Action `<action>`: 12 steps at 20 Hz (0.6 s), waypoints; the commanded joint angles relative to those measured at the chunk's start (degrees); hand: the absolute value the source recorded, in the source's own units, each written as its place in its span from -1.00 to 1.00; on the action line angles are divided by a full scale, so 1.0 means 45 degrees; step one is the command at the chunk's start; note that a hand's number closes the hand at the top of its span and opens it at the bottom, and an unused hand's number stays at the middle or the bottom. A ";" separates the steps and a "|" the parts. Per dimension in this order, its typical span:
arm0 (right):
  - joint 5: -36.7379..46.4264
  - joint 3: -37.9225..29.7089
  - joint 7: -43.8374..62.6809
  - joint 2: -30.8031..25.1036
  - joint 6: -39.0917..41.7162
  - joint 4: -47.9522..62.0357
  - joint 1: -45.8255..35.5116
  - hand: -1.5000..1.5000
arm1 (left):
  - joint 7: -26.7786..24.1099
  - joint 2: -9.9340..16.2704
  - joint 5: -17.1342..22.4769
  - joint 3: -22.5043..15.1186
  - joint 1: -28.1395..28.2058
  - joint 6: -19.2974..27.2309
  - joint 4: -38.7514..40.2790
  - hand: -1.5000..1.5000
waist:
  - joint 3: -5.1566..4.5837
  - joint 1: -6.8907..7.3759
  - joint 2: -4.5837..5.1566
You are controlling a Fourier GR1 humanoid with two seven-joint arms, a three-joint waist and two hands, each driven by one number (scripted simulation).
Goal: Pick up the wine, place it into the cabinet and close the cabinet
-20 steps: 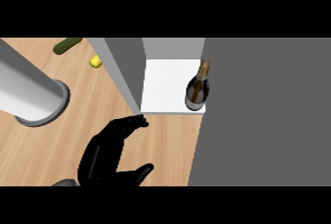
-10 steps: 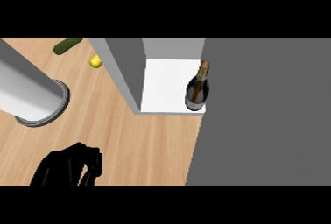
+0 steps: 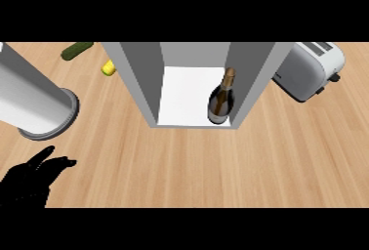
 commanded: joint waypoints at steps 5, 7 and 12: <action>0.2415 0.4062 0.0522 0.0300 -0.3248 0.0710 -0.2327 1.00 | -0.0562 0.1679 0.1383 0.1989 0.1988 -0.1865 0.0333 -1.00 | -0.0008 0.0257 -0.0044; 0.2733 0.4606 0.0301 0.0301 -0.4596 0.1265 -0.3406 1.00 | -0.0499 0.1761 0.1415 0.2052 0.2175 -0.1945 0.0260 -1.00 | -0.0011 0.0246 -0.0036; 0.3219 0.4105 -0.0185 0.0258 -0.6527 0.2285 -0.5115 1.00 | -0.1217 0.2396 0.1234 0.2677 0.3125 -0.3632 0.1256 -1.00 | -0.0033 0.0485 -0.0029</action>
